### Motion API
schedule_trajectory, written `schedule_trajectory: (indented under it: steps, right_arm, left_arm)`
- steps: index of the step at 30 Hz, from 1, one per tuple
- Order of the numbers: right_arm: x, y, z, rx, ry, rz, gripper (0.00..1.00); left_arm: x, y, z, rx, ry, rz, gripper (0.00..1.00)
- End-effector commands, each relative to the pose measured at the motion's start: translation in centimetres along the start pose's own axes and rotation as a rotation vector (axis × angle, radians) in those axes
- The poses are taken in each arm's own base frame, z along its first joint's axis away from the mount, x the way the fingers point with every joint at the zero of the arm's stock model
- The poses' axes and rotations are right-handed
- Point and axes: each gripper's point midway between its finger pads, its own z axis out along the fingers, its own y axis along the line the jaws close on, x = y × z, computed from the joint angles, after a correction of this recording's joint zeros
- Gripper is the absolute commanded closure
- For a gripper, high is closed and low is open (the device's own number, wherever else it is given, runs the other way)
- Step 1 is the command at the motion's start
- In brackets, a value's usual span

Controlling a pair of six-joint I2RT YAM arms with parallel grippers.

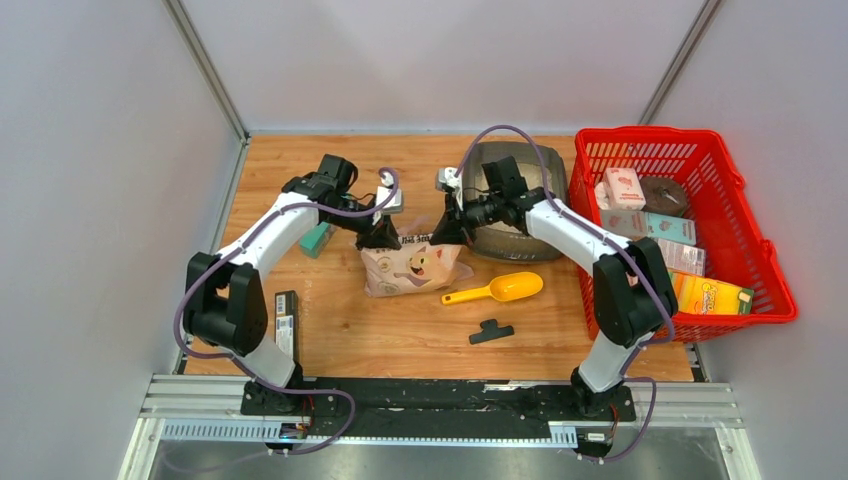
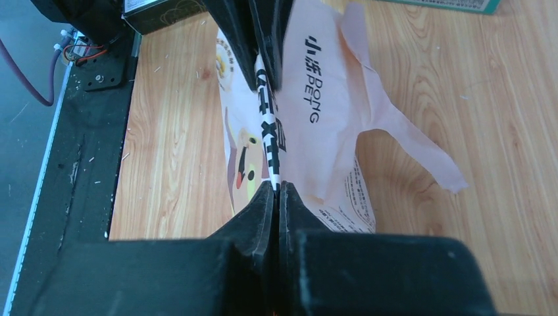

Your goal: Fill the litter box with clean litter

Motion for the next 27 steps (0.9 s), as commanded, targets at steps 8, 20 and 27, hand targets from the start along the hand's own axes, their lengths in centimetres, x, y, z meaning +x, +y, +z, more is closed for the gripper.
schedule_trajectory:
  steps: [8, 20, 27]
  right_arm:
    - [-1.0, -3.8, -3.6, 0.124, -0.02, 0.057, 1.0]
    - [-1.1, -3.1, -3.0, 0.103, -0.023, 0.077, 1.0]
    - [-1.6, -2.0, -2.5, 0.071, -0.03, 0.08, 1.0]
  left_arm:
    - [6.4, -4.4, -5.4, -0.072, 0.241, -0.212, 0.62]
    - [7.3, -5.5, -6.8, -0.068, 0.222, -0.273, 1.0]
    - [4.4, -4.8, -8.0, -0.167, 0.128, -0.22, 0.64]
